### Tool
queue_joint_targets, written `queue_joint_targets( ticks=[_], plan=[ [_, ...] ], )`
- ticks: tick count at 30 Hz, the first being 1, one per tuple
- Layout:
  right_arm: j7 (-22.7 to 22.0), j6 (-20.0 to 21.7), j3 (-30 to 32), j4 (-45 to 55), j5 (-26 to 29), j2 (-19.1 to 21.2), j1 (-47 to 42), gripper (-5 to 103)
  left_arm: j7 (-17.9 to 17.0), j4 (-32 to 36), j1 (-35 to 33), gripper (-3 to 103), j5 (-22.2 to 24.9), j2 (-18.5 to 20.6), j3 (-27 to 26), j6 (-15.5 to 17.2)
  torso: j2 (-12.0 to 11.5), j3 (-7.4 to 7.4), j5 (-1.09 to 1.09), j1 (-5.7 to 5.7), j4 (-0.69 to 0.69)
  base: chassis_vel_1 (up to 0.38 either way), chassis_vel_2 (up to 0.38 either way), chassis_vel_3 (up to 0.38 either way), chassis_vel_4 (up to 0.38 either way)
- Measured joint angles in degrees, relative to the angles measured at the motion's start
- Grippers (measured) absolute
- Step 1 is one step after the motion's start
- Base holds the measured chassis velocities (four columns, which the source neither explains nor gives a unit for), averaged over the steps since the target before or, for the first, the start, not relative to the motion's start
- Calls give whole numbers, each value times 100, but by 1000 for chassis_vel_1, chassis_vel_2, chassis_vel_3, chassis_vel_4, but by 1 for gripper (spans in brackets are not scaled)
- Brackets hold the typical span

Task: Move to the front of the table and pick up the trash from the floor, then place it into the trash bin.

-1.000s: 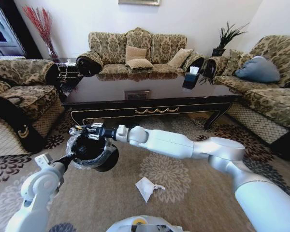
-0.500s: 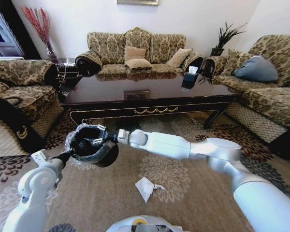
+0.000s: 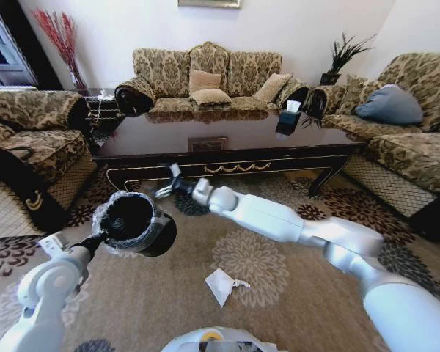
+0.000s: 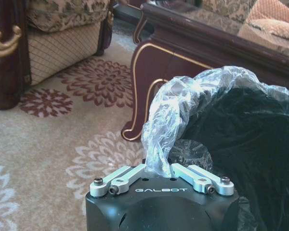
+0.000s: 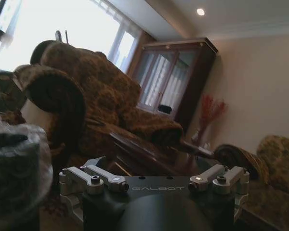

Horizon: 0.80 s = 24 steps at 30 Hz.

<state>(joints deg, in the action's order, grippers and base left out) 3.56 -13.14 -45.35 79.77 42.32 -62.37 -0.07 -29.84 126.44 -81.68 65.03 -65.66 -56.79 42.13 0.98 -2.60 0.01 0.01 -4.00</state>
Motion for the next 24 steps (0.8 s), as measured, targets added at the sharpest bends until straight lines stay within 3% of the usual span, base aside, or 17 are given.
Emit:
queue_joint_targets(
  ticks=[3,5,8,9,14,24],
  plan=[
    [-130,829,-68,133,91,637,-179,100,-104,135,-3,2,276,59,-243,0,1,1,2,0,-5,0,0,0,0],
    [-56,964,-84,154,105,730,-226,100,-111,161,-2,2,313,71,-288,0,1,0,2,0,-6,0,0,0,0],
    [669,1328,-84,122,-18,1043,-584,100,-135,260,-5,2,452,121,-493,-1,1,1,2,-1,-3,0,0,0,0],
    [669,1328,-84,122,-18,1043,-584,100,-135,260,-5,2,452,121,-493,-1,1,1,2,-1,-3,0,0,0,0],
    [1557,1171,-175,-328,-824,1133,-1144,100,-154,382,-38,2,508,138,-683,0,1,1,0,0,-1,0,0,0,0],
    [2205,452,-679,-1413,-1879,953,-1756,100,-149,596,-124,2,564,154,-691,0,1,1,0,0,-2,0,0,0,0]
  ],
)
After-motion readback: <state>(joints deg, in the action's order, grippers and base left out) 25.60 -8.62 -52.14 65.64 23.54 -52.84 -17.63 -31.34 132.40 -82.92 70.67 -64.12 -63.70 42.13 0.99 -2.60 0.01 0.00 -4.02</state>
